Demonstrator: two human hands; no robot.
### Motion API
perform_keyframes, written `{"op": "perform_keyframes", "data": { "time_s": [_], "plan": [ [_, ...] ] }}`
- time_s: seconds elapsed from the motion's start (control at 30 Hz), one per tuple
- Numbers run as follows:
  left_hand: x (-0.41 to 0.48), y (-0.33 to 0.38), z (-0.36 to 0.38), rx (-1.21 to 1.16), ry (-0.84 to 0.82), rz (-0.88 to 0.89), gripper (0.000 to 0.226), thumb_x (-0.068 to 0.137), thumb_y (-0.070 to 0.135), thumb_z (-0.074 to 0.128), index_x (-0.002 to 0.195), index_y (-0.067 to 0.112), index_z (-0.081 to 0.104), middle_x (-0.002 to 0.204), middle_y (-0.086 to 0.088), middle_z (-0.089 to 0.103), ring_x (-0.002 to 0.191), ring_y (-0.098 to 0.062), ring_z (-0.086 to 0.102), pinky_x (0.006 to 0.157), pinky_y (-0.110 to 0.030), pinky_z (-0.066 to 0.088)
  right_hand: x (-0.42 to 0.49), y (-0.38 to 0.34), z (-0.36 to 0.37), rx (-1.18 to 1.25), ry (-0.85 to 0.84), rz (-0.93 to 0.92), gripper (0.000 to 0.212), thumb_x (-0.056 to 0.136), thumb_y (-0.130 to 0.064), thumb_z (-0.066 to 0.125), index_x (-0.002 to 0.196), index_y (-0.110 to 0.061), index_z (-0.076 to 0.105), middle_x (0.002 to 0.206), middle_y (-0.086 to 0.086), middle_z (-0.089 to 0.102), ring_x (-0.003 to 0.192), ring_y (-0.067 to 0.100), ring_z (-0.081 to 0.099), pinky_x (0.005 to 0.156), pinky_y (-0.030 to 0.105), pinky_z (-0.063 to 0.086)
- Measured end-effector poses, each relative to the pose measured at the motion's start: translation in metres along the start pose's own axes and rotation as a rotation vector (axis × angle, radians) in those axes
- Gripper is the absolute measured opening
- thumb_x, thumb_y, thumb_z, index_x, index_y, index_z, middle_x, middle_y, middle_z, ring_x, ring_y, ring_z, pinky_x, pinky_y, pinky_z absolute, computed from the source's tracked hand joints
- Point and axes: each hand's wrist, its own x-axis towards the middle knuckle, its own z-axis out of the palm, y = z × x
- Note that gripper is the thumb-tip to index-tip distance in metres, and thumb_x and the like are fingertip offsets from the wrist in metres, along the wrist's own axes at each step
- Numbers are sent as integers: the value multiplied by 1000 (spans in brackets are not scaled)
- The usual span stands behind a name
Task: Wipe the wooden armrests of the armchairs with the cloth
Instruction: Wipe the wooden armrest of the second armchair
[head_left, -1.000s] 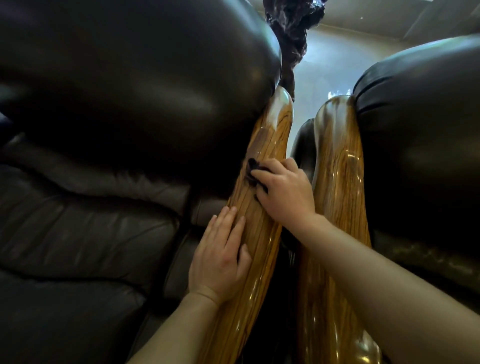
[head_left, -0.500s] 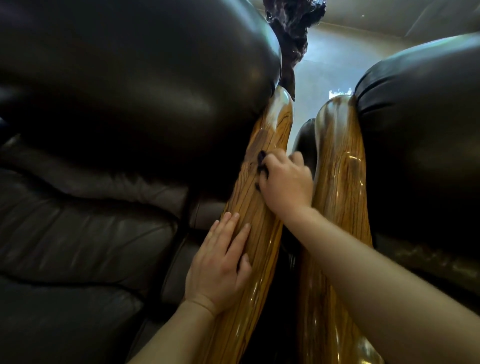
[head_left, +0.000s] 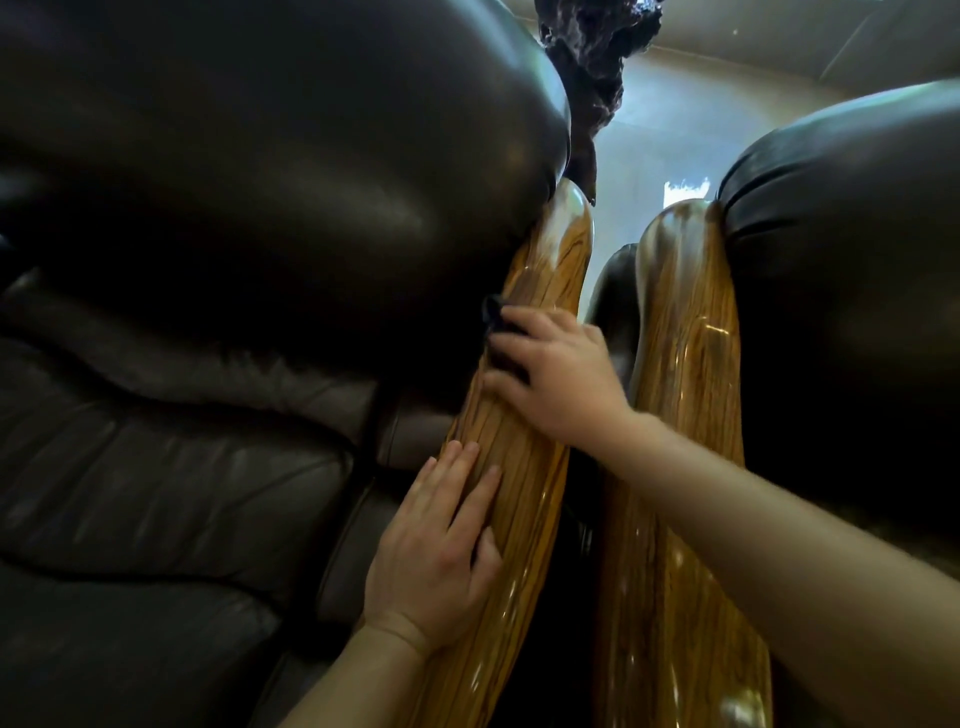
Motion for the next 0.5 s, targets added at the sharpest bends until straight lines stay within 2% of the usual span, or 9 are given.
{"op": "perform_keyframes", "data": {
  "time_s": [0.07,0.1,0.27,0.4,0.5],
  "plan": [
    [1,1,-1,4,-11,-9,53,90,27,47,141,15,51,153,-9,42,146,-22,33,116,-45,34,-23,-3,9,-141,-13,-173,48,98,-56,41,139,-34,54,153,-7,44,138,24,38,108,50,34],
    [2,1,-1,8,-9,-11,53,89,27,47,141,15,51,153,-9,42,145,-22,33,116,-45,35,-19,2,9,-148,-10,-181,49,99,-56,39,141,-34,52,153,-6,44,139,24,38,107,50,35],
    [1,0,1,-11,0,-14,52,90,26,47,141,16,50,154,-7,42,147,-19,30,118,-41,29,53,37,9,-54,18,175,58,99,-57,41,150,-31,40,162,-3,30,148,30,24,116,50,29],
    [0,0,2,11,-5,-14,53,92,28,46,143,18,48,155,-6,40,148,-18,28,119,-39,27,66,41,17,208,137,381,58,98,-52,50,150,-27,41,159,0,34,144,29,31,114,46,32],
    [1,0,0,22,-14,-18,53,91,29,46,143,17,49,154,-7,41,147,-19,28,118,-40,28,33,29,18,285,186,377,56,98,-47,53,148,-24,45,158,-1,36,143,23,33,114,43,34]
  ]
}}
